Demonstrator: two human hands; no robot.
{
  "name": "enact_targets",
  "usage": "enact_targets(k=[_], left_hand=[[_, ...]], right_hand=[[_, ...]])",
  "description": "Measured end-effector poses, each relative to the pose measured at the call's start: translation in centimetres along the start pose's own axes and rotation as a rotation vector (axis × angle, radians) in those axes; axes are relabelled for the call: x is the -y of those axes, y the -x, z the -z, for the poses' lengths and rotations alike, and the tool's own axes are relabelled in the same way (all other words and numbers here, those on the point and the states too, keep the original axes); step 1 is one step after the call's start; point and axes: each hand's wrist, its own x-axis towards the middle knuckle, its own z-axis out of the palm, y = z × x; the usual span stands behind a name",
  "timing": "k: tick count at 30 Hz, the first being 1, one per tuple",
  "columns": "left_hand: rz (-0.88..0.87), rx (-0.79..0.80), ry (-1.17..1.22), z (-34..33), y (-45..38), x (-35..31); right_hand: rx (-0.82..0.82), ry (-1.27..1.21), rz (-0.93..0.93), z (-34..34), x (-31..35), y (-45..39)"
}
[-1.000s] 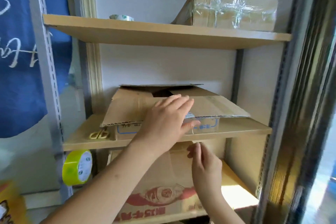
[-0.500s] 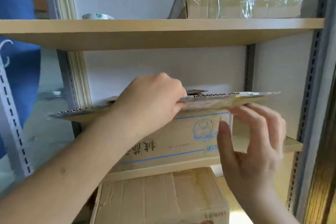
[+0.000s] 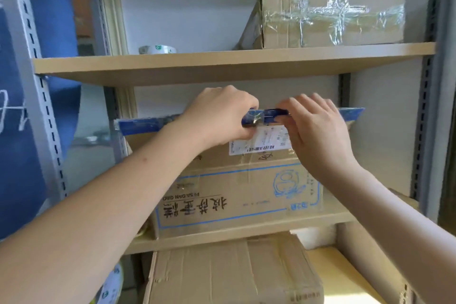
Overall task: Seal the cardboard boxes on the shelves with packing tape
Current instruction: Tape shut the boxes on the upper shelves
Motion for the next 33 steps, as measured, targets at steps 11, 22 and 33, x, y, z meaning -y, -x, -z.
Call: enact_targets(k=[11, 22, 33], left_hand=[[0.022, -0.412, -0.043, 0.6, 6.5, 2.3], [0.068, -0.548, -0.028, -1.7, 6.0, 2.1], [0.021, -0.499, -0.089, -2.2, 5.8, 3.0]], right_hand=[[-0.026, 0.000, -0.073, 2.8, 4.5, -1.4], [-0.105, 0.014, -0.008, 0.2, 2.5, 0.1], [-0.095, -0.091, 0.082, -1.0, 0.5, -1.1]])
